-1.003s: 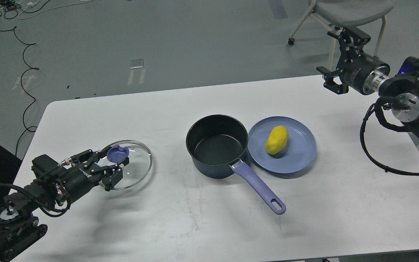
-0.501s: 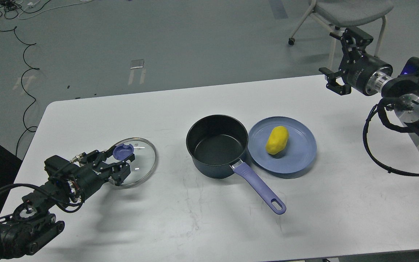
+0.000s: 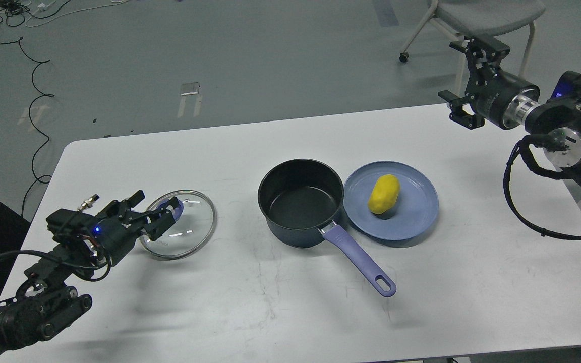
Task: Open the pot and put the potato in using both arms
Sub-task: 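Lower the lid onto the table beside the pot and release it, then reach the right gripper to the yellow potato on the plate and grasp it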
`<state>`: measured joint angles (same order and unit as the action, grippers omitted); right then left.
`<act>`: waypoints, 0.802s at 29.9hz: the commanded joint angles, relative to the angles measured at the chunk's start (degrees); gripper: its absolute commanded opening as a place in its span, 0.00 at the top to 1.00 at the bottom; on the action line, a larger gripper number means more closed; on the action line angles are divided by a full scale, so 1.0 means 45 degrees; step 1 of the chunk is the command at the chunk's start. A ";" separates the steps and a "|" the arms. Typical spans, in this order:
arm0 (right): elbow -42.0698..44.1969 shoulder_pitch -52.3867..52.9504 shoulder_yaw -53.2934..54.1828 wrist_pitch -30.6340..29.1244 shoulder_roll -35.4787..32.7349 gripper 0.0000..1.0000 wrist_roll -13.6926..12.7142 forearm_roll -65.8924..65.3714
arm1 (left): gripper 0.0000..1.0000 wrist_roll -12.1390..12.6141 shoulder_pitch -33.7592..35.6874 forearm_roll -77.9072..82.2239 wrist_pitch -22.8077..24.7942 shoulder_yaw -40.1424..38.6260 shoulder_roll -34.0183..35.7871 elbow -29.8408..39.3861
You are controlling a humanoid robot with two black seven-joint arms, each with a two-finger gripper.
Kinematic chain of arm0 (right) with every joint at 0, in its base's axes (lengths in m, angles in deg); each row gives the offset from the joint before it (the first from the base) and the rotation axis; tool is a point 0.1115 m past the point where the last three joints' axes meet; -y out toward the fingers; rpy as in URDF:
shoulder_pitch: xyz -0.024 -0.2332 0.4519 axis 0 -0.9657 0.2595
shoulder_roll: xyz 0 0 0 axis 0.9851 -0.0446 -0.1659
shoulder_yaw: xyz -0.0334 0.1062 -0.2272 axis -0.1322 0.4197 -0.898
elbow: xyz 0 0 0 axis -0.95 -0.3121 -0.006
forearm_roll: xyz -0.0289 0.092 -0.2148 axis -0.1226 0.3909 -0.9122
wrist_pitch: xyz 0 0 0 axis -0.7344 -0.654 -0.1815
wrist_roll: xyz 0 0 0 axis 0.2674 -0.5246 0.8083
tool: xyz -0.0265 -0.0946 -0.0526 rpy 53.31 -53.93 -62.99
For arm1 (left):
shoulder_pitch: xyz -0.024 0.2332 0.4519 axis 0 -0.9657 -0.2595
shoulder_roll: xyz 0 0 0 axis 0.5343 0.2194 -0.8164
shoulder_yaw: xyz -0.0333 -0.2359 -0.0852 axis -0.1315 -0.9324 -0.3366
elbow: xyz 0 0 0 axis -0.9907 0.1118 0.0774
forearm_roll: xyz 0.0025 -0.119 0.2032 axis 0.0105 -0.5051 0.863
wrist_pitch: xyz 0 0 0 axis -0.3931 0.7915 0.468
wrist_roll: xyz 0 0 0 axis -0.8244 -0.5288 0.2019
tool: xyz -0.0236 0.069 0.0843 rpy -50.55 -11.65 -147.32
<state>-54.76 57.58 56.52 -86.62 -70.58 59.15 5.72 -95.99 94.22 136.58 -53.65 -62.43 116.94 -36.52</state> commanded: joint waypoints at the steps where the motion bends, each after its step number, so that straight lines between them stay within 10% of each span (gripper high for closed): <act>1: -0.0696 0.0554 -0.1212 0.0002 -0.0375 0.00 0.0324 -0.4114 | 0.02 -0.0002 0.1685 -0.2881 0.0002 0.0022 0.0597 0.0057; 12: -0.2264 0.1081 -0.5371 0.0040 -0.0924 0.00 0.1808 -1.2890 | 0.02 -0.0002 0.4737 -0.9508 0.4951 -0.0154 0.1751 0.0077; 24: -0.0603 0.0906 -0.6353 0.0138 0.0852 0.00 0.1693 -1.3503 | 0.02 -0.0002 0.4464 -0.9589 0.4798 -0.0115 0.1947 0.0038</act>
<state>-59.19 61.69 28.07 -85.90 -69.04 66.98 -55.08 -95.99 114.48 93.43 -31.87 -62.95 125.48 -36.26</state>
